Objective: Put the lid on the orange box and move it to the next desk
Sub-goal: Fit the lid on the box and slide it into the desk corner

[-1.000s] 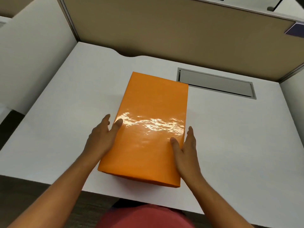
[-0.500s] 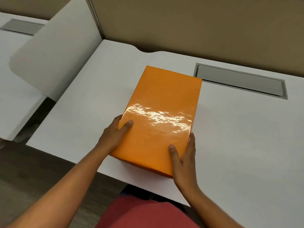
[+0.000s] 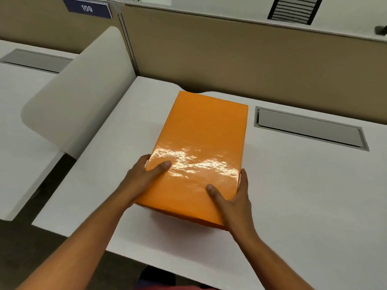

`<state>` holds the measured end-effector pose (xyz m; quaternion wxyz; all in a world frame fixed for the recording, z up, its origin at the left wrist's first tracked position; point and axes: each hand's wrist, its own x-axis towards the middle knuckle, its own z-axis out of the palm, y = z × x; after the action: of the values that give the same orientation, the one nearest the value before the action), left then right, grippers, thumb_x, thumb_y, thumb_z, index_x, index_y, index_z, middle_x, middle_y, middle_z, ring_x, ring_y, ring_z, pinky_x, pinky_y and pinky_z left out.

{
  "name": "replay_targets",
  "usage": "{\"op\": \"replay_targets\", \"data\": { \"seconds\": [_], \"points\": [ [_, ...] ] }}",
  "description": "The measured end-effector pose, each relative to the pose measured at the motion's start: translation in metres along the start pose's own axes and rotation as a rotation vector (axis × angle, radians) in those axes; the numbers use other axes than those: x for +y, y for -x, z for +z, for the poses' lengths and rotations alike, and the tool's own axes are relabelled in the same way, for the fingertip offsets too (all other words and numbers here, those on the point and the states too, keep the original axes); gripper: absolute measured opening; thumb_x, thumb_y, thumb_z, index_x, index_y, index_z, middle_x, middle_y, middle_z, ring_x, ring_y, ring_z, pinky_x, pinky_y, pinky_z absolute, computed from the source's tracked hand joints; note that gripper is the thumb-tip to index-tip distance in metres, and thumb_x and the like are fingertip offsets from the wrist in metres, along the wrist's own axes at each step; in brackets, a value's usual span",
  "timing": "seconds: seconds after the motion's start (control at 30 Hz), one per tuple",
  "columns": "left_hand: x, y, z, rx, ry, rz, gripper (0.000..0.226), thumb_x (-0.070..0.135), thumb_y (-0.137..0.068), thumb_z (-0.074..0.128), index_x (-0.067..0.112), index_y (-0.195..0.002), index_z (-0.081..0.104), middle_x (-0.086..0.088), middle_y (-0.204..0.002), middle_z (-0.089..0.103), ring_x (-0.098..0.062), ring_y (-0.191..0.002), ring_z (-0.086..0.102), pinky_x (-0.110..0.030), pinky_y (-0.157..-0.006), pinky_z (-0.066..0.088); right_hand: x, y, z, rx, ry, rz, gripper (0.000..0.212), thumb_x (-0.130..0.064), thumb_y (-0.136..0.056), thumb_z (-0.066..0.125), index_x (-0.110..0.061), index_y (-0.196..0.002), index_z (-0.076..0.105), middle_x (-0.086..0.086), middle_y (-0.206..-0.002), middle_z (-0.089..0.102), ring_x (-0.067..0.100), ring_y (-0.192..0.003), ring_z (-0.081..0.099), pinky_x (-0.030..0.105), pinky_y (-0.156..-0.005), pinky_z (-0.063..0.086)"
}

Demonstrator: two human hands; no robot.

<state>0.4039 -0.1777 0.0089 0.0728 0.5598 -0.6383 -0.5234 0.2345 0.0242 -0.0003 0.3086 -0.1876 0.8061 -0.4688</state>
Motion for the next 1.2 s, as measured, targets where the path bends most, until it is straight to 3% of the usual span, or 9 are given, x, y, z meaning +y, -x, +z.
{"op": "replay_targets", "data": {
  "seconds": [0.23, 0.33, 0.4, 0.5, 0.8, 1.0, 1.2],
  "points": [
    [-0.001, -0.084, -0.113, 0.025, -0.023, 0.062, 0.073, 0.082, -0.074, 0.063, 0.042, -0.134, 0.049, 0.005, -0.123, 0.066, -0.022, -0.098, 0.070, -0.050, -0.091, 0.058, -0.068, -0.043, 0.116, -0.024, 0.003, -0.049, 0.111, -0.068, -0.076, 0.075, -0.042, -0.160, 0.008, -0.006, -0.155, 0.046, 0.025, -0.133, 0.056, 0.043, -0.104, 0.050],
    [-0.003, -0.117, -0.151, 0.040, -0.036, 0.073, 0.082, 0.087, -0.067, 0.063, 0.042, -0.135, 0.052, 0.007, -0.121, 0.069, -0.023, -0.099, 0.071, -0.051, -0.092, 0.058, -0.089, -0.062, 0.157, -0.029, 0.013, -0.067, 0.111, -0.068, -0.077, 0.074, -0.038, -0.161, 0.008, -0.005, -0.157, 0.045, 0.026, -0.136, 0.052, 0.038, -0.105, 0.047],
    [-0.006, -0.137, -0.169, 0.025, -0.022, 0.082, 0.087, 0.090, -0.062, 0.064, 0.042, -0.134, 0.054, 0.007, -0.121, 0.071, -0.023, -0.099, 0.072, -0.052, -0.091, 0.059, -0.099, -0.071, 0.178, -0.023, 0.022, -0.063, 0.115, -0.077, -0.071, 0.070, -0.039, -0.160, 0.008, -0.004, -0.156, 0.047, 0.027, -0.136, 0.054, 0.046, -0.108, 0.048],
    [-0.012, -0.160, -0.182, -0.004, -0.013, 0.095, 0.091, 0.091, -0.061, 0.064, 0.040, -0.136, 0.054, 0.004, -0.124, 0.070, -0.025, -0.101, 0.072, -0.053, -0.092, 0.058, -0.105, -0.081, 0.199, -0.010, 0.041, -0.046, 0.117, -0.085, -0.065, 0.066, -0.040, -0.158, 0.010, -0.003, -0.154, 0.049, 0.029, -0.133, 0.056, 0.054, -0.106, 0.050],
    [-0.023, -0.205, -0.186, -0.015, 0.004, 0.120, 0.083, 0.088, -0.067, 0.062, 0.042, -0.136, 0.054, 0.008, -0.122, 0.070, -0.023, -0.101, 0.071, -0.052, -0.093, 0.057, -0.113, -0.113, 0.219, -0.014, 0.111, -0.056, 0.115, -0.084, -0.067, 0.065, -0.039, -0.158, 0.011, -0.006, -0.153, 0.049, 0.027, -0.133, 0.057, 0.053, -0.106, 0.050],
    [-0.003, -0.240, -0.201, 0.002, 0.028, 0.169, 0.065, 0.069, -0.085, 0.064, 0.034, -0.138, 0.056, 0.003, -0.126, 0.069, -0.015, -0.096, 0.067, -0.035, -0.078, 0.052, -0.137, -0.151, 0.237, -0.049, 0.118, -0.103, 0.102, -0.073, -0.075, 0.068, -0.039, -0.155, 0.015, -0.013, -0.138, 0.054, 0.024, -0.122, 0.061, 0.049, -0.101, 0.053],
    [0.017, -0.276, -0.221, 0.061, -0.111, 0.137, 0.087, 0.085, -0.075, 0.056, 0.034, -0.145, 0.050, -0.002, -0.141, 0.062, -0.031, -0.120, 0.062, -0.047, -0.099, 0.050, -0.159, -0.190, 0.256, -0.063, 0.124, -0.095, 0.107, -0.072, -0.077, 0.068, -0.035, -0.158, 0.009, -0.002, -0.152, 0.048, 0.030, -0.130, 0.056, 0.053, -0.105, 0.050]
  ]
}}
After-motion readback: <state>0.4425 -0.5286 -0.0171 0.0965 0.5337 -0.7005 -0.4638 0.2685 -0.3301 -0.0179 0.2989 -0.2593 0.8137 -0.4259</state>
